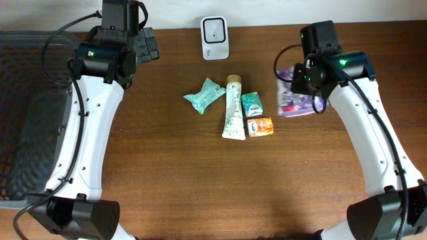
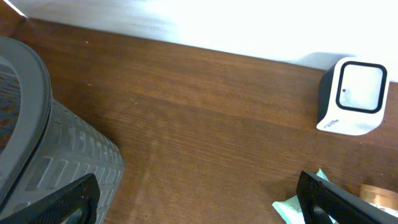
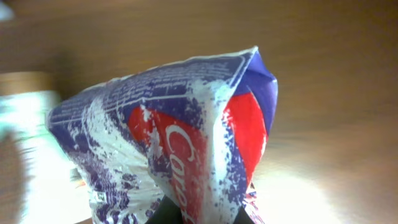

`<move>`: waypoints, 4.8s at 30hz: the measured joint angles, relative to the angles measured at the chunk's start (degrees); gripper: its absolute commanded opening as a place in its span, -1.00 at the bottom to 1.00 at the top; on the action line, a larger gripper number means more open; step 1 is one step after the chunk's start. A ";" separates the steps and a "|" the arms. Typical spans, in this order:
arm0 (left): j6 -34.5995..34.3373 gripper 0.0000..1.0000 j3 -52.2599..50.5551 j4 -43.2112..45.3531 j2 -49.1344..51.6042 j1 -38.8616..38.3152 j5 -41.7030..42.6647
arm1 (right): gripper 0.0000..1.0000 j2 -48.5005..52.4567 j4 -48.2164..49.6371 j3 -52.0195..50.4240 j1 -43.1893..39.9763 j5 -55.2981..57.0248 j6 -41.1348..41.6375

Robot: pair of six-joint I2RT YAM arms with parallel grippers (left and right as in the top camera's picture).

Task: Scan the item barcode
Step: 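Lift the pink floral pack and hold it over the white scanner, then carry the pink floral pack to the far right edge and release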

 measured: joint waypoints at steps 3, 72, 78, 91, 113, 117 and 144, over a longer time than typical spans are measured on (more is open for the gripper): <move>0.00 0.98 0.00 0.02 0.00 0.00 -0.02 | -0.92 0.59 3.65 -9.33 -1.55 15.08 0.00; 0.00 0.98 0.00 -0.04 0.00 0.00 -0.02 | -0.47 17.07 65.07 -12.24 -8.57 -58.36 28.17; 0.00 0.98 0.00 -0.04 0.00 0.00 -0.02 | 0.59 17.07 54.21 -11.08 -17.35 -53.66 18.56; 0.00 0.98 0.00 0.00 0.00 0.00 -0.02 | 0.81 30.77 66.69 -7.37 -11.96 -40.59 -1.79; 0.00 0.98 0.00 -0.17 0.00 0.00 -0.02 | 0.85 28.39 46.03 -6.47 -12.63 -42.71 -6.43; 0.00 0.98 0.00 -0.20 0.00 0.00 -0.02 | -0.38 31.39 47.41 -6.25 -12.74 -48.46 -5.90; 0.00 0.98 0.00 -0.17 0.00 0.00 -0.02 | -0.92 37.48 73.85 11.65 4.98 -41.90 18.32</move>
